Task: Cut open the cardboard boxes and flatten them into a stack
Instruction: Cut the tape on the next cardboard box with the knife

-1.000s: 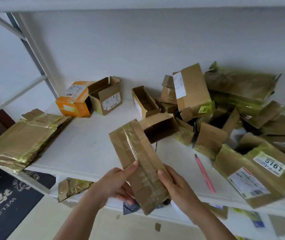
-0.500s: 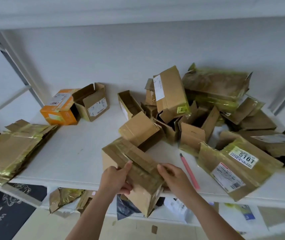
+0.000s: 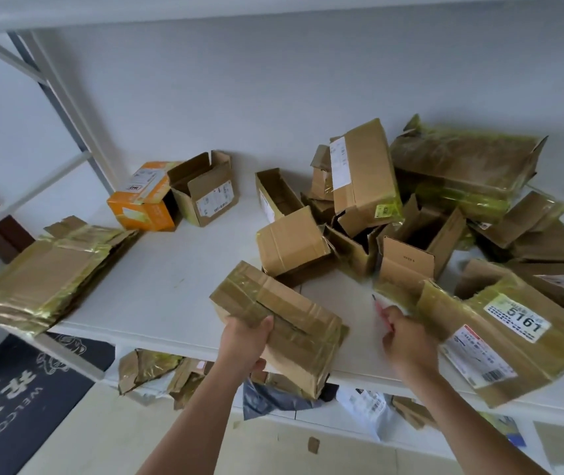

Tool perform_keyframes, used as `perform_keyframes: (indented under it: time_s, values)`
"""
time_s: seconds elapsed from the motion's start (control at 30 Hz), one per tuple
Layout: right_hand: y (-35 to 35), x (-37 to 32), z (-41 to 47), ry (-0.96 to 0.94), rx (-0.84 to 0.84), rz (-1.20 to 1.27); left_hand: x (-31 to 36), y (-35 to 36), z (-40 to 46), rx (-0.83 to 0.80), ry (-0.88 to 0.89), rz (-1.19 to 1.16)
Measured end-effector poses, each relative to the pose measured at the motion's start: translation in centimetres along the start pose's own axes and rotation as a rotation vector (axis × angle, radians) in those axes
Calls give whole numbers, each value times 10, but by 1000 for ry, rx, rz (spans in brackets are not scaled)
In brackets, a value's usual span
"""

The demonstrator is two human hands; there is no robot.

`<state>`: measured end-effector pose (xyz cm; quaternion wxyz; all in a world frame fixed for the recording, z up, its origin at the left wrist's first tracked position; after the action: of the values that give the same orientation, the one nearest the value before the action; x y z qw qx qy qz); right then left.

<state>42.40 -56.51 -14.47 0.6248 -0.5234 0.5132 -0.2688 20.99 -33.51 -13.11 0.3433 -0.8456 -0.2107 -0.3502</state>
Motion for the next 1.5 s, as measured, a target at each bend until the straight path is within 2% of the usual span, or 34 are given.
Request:
perform_keyframes:
  time_s: [0.1,0.2,0.27,0.5,0.6,0.83,1.1,1.27,1.4,1.5]
  values:
    - [-18,-32,2,-54,-77,348,1,-12,10,2,27,-22]
    - [-42,-77,0,-110,-141,565,-3,-29,14,-4,36,-94]
    - [-49,-113,-3,-175,-193,652,-7,-38,15,-12,38,-129]
    - [-37,-222,-23,-468,-212,946,-10,-32,17,-42,102,-241]
    - [-18,-248,-16,-478,-296,1007,-15,-30,22,-50,109,-288]
    - [21,-250,1,-413,-303,950,-18,-27,24,-72,124,-291]
    - [25,-259,-1,-525,-284,836,-14,-28,29,-65,187,-159]
    - [23,-267,-3,-665,-199,737,-11,-32,25,94,315,98]
    - [23,-272,-7,-748,-172,662,-18,-25,28,87,283,58]
    - [24,-265,-11,-730,-225,628,-20,-24,29,92,286,31]
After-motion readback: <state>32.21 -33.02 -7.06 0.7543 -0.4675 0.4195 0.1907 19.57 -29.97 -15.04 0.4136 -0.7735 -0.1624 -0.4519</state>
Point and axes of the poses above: each hand's wrist, its own z-axis towards the middle knuckle, its own y-axis out of the palm, x = y × z, the point moved 10 cm from there along z, towards the middle knuckle, and after that the axes turned 4 degrees about y, right-handed, at the moved point
